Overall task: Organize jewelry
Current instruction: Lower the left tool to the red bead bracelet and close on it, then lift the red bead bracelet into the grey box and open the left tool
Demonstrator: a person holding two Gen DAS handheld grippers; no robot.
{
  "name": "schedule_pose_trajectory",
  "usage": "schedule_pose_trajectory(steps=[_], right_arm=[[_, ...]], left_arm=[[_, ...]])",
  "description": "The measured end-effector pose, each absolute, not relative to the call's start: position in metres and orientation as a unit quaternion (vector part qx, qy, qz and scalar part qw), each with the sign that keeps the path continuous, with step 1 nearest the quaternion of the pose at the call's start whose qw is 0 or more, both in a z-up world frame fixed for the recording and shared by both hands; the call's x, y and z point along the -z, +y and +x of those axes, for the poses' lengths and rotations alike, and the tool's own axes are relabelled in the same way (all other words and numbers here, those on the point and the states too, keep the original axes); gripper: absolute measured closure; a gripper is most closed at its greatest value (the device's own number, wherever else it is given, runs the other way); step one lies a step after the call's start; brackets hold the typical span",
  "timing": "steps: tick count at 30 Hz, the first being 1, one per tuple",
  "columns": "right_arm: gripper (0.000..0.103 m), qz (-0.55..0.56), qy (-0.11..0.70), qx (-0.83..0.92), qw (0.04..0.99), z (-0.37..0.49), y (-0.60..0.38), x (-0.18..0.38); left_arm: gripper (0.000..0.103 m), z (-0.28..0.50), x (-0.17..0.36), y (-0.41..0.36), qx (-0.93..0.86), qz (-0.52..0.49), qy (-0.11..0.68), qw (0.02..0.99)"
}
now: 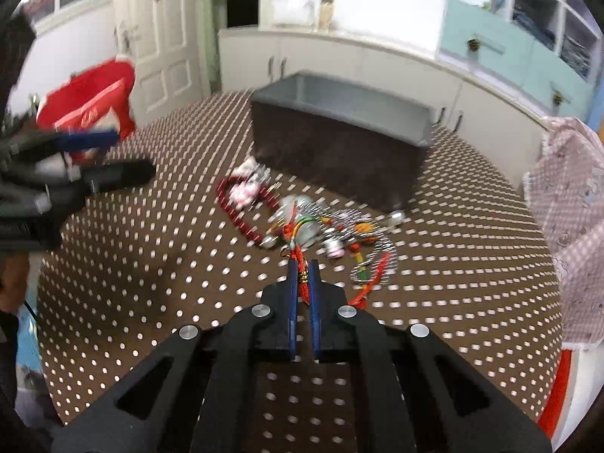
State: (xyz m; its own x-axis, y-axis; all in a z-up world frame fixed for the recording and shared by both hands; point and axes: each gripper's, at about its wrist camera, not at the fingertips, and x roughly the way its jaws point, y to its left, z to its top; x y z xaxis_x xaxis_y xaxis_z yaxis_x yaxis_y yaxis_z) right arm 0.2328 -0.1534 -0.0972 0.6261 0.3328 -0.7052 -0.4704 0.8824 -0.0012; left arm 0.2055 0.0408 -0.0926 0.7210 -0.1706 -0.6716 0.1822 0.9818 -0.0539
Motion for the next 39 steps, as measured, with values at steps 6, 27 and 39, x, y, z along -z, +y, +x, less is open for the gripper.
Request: schedule_pose_trajectory(steps=[6, 27, 39], right_arm=[[0.099, -0.024, 0.322, -0.211, 0.922, 0.218, -0.198, 0.066], [0.099, 0.050, 0.329, -0.233, 0.914, 0.212, -0.229, 0.073], [0.099, 0.056, 0.315, -0.238, 0.917, 0.205, -0.230, 0.064]], left_arm=[[0.017, 0.218, 0.106, 0.030, 0.092, 0.004, 0.387, 0.918], [0.071, 0.250, 0.123, -0.058, 0.173, 0.087, 0.432, 0.881], [0.094, 0.256, 0.112, -0.033, 0.176, 0.001, 0.425, 0.888]])
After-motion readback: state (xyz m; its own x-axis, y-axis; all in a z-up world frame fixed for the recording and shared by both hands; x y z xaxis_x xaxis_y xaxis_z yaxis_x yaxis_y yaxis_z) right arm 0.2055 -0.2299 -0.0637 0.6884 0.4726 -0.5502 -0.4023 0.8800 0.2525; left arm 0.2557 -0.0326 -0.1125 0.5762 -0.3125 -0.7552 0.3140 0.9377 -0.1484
